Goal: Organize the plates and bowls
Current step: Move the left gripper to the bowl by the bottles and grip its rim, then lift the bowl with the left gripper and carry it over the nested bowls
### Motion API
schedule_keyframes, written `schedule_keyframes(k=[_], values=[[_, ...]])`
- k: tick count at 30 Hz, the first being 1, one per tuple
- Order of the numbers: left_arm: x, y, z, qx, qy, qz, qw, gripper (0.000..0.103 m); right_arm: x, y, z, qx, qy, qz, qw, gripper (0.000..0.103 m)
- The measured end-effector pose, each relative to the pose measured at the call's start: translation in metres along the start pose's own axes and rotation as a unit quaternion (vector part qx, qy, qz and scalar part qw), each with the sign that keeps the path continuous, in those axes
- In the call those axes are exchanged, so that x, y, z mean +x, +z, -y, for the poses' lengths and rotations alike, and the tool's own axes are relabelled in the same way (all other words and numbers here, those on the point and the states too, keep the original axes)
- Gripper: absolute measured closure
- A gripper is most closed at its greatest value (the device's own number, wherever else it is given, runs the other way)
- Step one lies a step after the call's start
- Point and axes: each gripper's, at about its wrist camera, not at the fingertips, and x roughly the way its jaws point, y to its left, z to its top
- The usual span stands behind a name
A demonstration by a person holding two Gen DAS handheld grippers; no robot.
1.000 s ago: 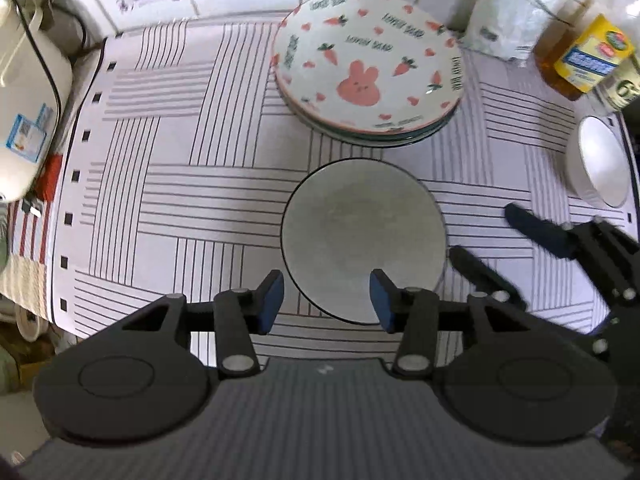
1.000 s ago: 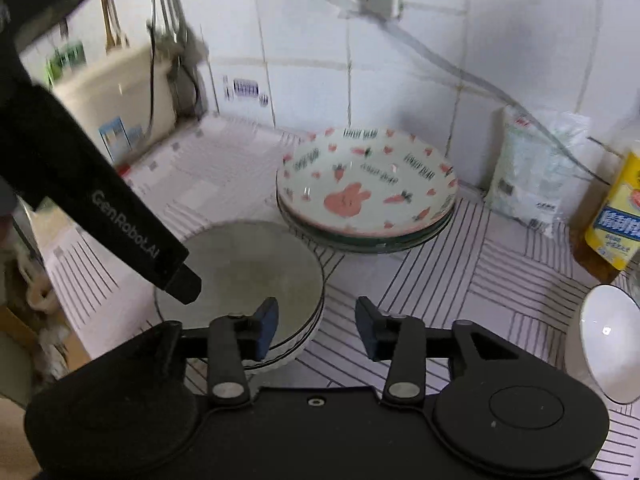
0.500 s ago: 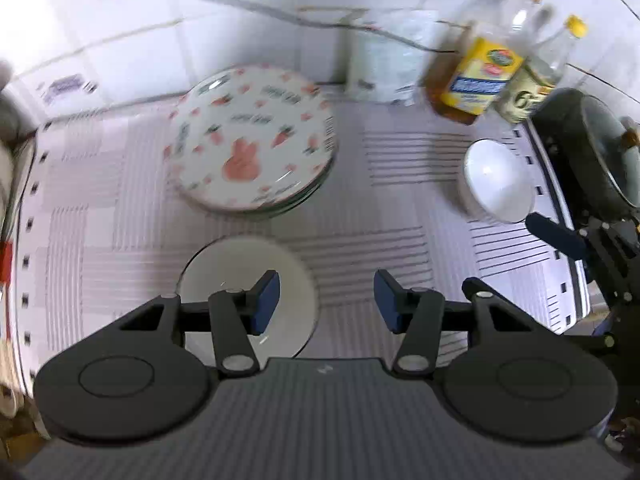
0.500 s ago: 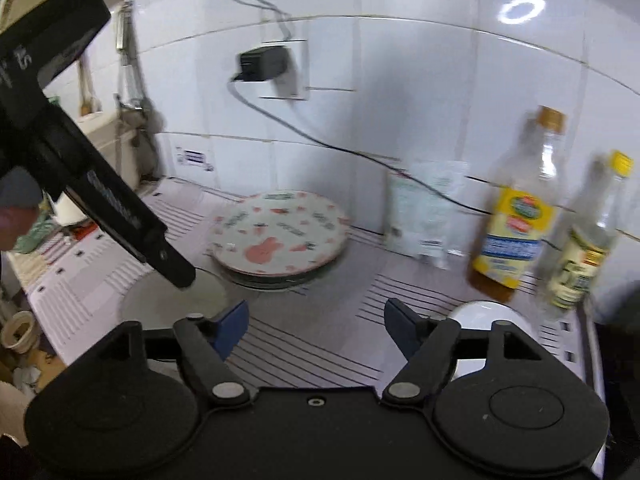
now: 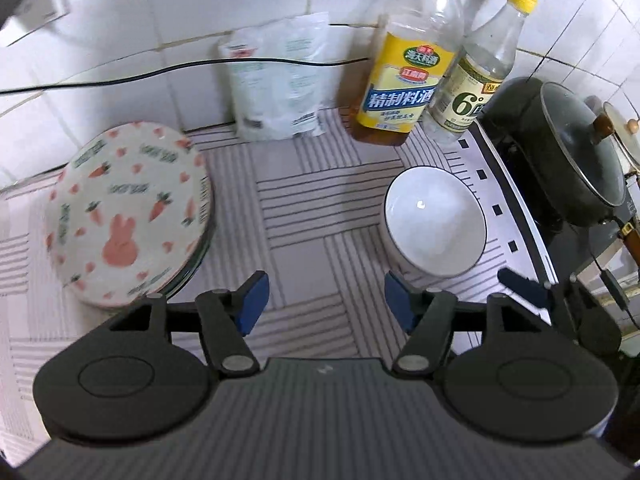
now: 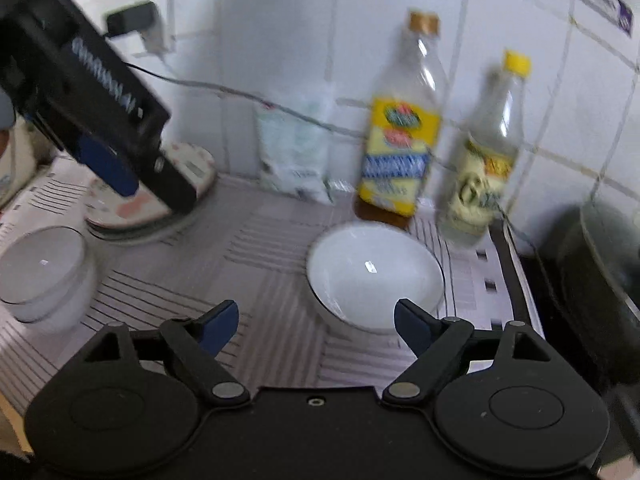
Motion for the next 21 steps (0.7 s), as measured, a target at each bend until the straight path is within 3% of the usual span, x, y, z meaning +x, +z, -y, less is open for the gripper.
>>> schedule_keyframes(k=[8,13,19,21], values=[[0.051,0.021,0.024,0.015,0.018,-0.01,0.9997,0.036,0.036,-0.018,0.023,0.042,-0.024,-0.016,0.999,0.013],[0.081,0.031,0.037,0.026,-0.004,-0.021,0.9994,0.036,0.059,-0.019,0.035,0.068,-0.021,-0.016,0.997,0.013],[0.111,0.037,0.043,0.024,-0.01,-0.021,0.9994,0.041,0.077,-0.026,0.042,0.095,0.0,0.001,0.996,0.01],[0.117,0.037,0.045,0.03,-0.004,-0.023,0.9993,0.05,0.081,-0.026,0.043,0.099,0.0,0.004,0.995,0.007]])
